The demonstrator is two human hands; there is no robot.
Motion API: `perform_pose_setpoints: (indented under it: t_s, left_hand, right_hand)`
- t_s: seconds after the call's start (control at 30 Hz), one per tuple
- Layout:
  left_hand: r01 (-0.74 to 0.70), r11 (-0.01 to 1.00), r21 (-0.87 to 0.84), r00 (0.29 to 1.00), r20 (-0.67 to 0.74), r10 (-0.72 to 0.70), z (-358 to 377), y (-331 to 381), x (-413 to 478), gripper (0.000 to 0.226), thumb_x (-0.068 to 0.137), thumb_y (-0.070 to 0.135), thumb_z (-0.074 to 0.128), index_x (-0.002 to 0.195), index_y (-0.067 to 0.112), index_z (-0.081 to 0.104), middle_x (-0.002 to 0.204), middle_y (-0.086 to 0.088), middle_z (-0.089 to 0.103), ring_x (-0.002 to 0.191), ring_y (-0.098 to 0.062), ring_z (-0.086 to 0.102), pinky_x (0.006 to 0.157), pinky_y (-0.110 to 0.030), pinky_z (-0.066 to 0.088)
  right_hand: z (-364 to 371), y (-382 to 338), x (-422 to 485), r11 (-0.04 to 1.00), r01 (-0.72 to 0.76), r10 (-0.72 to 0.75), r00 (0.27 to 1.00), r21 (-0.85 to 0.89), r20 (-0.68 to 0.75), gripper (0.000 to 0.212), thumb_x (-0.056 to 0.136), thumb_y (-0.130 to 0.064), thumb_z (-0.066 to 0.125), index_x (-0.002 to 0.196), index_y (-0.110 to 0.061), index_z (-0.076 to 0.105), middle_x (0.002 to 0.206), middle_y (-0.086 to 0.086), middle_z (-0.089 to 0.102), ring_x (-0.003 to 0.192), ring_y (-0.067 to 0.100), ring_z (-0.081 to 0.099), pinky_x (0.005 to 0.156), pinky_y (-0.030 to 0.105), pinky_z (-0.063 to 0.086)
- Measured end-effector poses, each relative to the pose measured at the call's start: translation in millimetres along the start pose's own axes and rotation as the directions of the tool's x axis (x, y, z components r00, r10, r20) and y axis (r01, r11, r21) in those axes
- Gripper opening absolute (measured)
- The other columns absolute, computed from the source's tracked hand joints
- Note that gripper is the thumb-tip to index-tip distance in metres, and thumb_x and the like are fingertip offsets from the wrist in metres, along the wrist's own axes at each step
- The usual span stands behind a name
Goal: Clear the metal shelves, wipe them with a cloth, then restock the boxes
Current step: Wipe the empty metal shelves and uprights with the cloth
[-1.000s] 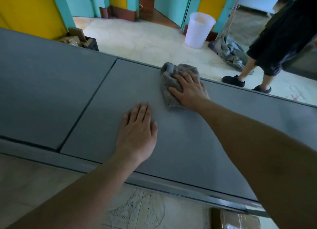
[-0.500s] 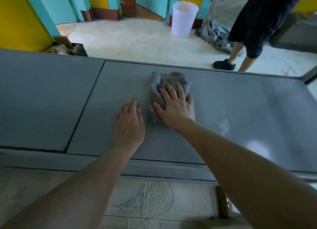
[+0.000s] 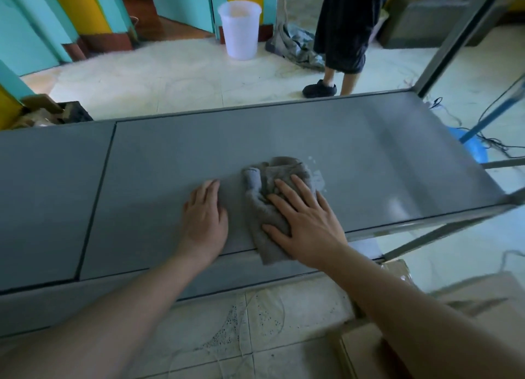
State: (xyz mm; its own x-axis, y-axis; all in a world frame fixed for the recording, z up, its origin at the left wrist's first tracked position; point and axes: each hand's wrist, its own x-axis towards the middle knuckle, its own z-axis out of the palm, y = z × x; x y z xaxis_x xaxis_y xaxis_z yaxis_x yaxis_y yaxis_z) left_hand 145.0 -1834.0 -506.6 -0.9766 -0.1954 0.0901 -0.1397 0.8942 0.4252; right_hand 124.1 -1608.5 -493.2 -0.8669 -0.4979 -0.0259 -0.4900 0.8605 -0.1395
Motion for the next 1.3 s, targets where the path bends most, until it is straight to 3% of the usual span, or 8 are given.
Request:
perform_pose_setpoints:
  t_s: [0.23,0.37,0.5,0.67,0.9,1.1,1.17,1.3]
  left_hand:
    - [-0.09,0.995,-0.049,0.996,0.011,0.091,38,57,33,0.048,0.102,0.019,0.04,0.149,0.009,0.043,0.165,-0.008,0.024,0.153,-0.024,0.02,0.123,-0.037,0.011]
    - [-0.052,0.999,-0.004,0.998,-0.047,0.051,46,53,32,0.064,0.096,0.031,0.021,0.149,0.003,0.042,0.16,-0.015,0.034,0.15,-0.031,0.03,0.123,-0.048,0.022]
    - [0.004,0.996,0.084,1.0,0.008,-0.005,50,58,36,0.069,0.096,0.032,0.009,0.158,0.006,0.023,0.166,-0.012,0.02,0.155,-0.025,0.013,0.125,-0.047,0.014]
    - [0.032,0.992,0.125,0.997,0.065,-0.041,48,60,38,0.064,0.099,0.029,0.004,0.16,0.012,-0.002,0.169,-0.004,-0.007,0.155,-0.018,-0.012,0.127,-0.043,-0.001]
    - [0.043,0.995,0.09,0.999,0.007,-0.044,49,61,38,0.064,0.1,0.03,0.005,0.16,0.009,0.012,0.169,-0.005,0.008,0.156,-0.017,0.0,0.126,-0.038,-0.001]
    - [0.033,0.994,0.104,0.998,0.044,-0.038,48,60,39,0.064,0.099,0.028,0.003,0.161,0.011,0.005,0.17,-0.004,0.001,0.156,-0.017,-0.005,0.126,-0.038,-0.004]
    - [0.037,0.997,0.066,0.999,0.033,-0.04,43,61,37,0.06,0.103,0.024,0.013,0.161,0.01,0.004,0.169,-0.005,0.004,0.156,-0.018,-0.001,0.126,-0.037,-0.002]
    - [0.086,0.98,-0.177,0.989,-0.103,-0.105,35,63,30,0.069,0.091,0.004,0.047,0.156,0.003,0.024,0.153,-0.019,0.04,0.14,-0.035,0.039,0.116,-0.046,0.032]
  right_hand:
    - [-1,5,-1,0.999,-0.042,0.042,0.999,0.023,0.021,0.074,0.094,-0.073,0.021,0.158,-0.035,0.027,0.169,-0.008,0.012,0.157,0.019,-0.009,0.125,0.054,0.01]
    - [-8,37,25,0.992,0.124,-0.122,0.992,-0.027,0.037,0.072,0.093,-0.076,0.026,0.156,-0.039,0.029,0.168,-0.009,0.016,0.157,0.02,0.0,0.125,0.051,0.015]
    - [-17,71,79,0.97,0.236,-0.231,0.971,-0.067,0.066,0.074,0.092,-0.078,0.027,0.156,-0.043,0.024,0.168,-0.013,0.013,0.156,0.017,0.001,0.126,0.044,0.014]
    - [-15,81,172,0.996,0.073,-0.073,0.997,-0.05,0.003,0.073,0.092,-0.079,0.023,0.155,-0.042,0.023,0.167,-0.012,0.015,0.155,0.016,0.002,0.126,0.046,0.015]
    - [-15,60,261,0.985,-0.174,0.174,0.985,0.001,0.021,0.077,0.092,-0.074,0.026,0.159,-0.036,0.019,0.168,-0.003,0.012,0.155,0.027,0.001,0.122,0.057,0.014]
    - [-12,60,234,0.994,-0.105,0.105,0.994,-0.03,-0.007,0.073,0.095,-0.074,0.023,0.158,-0.035,0.024,0.168,-0.005,0.015,0.156,0.025,0.002,0.123,0.056,0.012]
    - [-9,52,205,0.996,-0.093,0.093,0.996,-0.014,-0.014,0.072,0.096,-0.074,0.024,0.157,-0.036,0.026,0.168,-0.006,0.015,0.156,0.023,0.001,0.123,0.056,0.011]
    - [-11,33,112,0.998,-0.063,0.063,0.998,0.006,0.024,0.068,0.098,-0.071,0.024,0.156,-0.037,0.025,0.169,-0.006,0.01,0.156,0.022,-0.003,0.124,0.057,0.009]
